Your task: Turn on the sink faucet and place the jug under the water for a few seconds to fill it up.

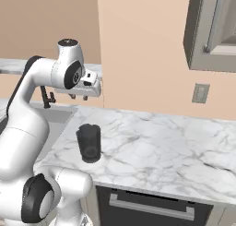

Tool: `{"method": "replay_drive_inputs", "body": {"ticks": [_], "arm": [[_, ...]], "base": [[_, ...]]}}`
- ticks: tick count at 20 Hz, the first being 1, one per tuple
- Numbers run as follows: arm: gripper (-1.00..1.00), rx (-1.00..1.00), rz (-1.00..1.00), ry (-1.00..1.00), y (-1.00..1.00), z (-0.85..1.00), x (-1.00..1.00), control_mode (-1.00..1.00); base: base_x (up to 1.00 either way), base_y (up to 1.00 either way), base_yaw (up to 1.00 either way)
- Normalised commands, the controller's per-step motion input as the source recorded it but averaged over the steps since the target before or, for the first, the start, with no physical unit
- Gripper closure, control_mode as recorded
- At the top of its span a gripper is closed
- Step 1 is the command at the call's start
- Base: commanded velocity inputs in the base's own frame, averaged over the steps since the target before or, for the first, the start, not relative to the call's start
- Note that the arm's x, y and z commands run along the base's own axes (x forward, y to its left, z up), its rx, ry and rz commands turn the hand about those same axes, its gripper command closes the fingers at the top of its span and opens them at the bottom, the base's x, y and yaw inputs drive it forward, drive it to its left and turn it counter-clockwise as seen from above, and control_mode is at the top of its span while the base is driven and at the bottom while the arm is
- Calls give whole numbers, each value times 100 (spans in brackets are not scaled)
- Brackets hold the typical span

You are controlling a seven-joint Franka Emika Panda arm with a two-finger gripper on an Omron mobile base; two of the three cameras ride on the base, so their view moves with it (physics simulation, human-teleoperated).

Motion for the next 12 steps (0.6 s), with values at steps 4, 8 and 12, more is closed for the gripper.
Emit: {"method": "replay_drive_inputs", "body": {"ticks": [4,8,12], "arm": [[-100,0,0,0,1,-3,0,100],[-100,0,0,0,0,0,0,100],[-100,0,0,0,0,0,0,100]], "base": [[-1,25,0],[0,74,0],[0,57,0]]}}
